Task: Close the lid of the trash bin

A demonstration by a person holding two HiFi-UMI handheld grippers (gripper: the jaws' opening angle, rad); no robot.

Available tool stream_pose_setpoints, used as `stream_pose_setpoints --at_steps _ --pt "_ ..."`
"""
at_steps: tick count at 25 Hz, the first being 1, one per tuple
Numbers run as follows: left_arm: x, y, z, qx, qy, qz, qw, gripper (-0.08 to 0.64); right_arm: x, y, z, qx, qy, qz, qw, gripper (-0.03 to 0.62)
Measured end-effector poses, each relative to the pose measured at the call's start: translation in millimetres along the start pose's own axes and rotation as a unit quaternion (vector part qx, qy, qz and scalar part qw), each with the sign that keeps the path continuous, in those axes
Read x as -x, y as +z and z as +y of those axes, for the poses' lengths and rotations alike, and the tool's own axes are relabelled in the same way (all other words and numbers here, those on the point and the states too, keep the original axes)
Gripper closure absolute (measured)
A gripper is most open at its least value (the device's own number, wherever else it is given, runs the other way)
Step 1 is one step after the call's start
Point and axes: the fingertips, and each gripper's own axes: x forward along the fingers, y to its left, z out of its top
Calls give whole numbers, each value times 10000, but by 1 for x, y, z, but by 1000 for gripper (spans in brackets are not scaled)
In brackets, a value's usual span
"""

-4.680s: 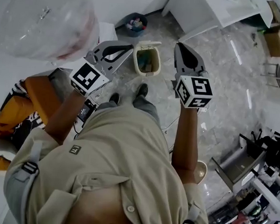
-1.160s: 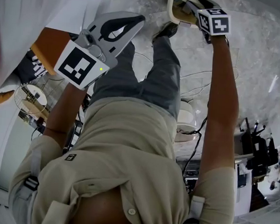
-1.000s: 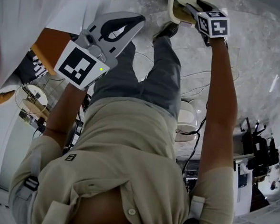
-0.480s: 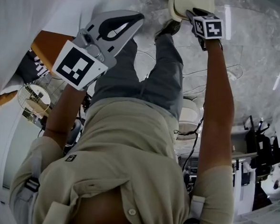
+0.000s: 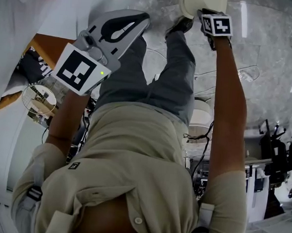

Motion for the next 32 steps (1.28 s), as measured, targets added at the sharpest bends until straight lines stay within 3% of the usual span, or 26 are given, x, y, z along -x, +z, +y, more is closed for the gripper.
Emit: stream_pose_setpoints --at_steps 21,32 --pt "-18 -27 12 87 1 278 9996 545 -68 -26 -31 -118 -256 371 9989 545" --pt "-22 -31 8 49 -44 276 9996 545 -73 -29 -29 16 -286 332 9990 554"
